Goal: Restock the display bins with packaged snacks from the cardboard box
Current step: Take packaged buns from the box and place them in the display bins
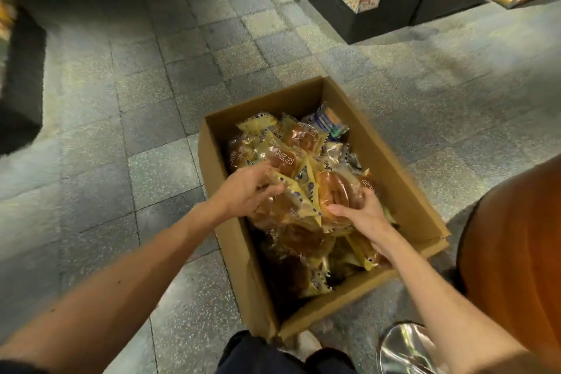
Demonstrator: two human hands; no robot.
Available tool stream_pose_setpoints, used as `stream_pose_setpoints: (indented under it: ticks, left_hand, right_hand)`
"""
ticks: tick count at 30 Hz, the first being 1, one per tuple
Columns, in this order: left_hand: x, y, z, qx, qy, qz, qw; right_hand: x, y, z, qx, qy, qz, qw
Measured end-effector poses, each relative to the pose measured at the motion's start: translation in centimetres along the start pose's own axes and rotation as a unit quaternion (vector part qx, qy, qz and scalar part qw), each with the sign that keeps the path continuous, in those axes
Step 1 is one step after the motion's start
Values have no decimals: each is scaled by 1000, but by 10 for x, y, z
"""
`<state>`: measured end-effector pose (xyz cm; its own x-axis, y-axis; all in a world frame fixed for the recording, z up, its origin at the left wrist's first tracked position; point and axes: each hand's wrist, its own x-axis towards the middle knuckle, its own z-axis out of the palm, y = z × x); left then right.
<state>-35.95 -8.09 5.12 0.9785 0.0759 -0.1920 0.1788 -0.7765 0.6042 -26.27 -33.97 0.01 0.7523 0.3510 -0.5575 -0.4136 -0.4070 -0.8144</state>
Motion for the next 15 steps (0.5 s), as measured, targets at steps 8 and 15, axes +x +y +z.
stream_pose_setpoints:
  ticks: [8,15]
  left_hand:
    - [-124,60,-38,-279,263,-165,909]
    - [-324,80,-43,-435,438,-273,738]
  right_hand:
    - [-59,-38,2,-29,-183,-107,977]
    - [-149,-74,117,-88,-410,-163,893]
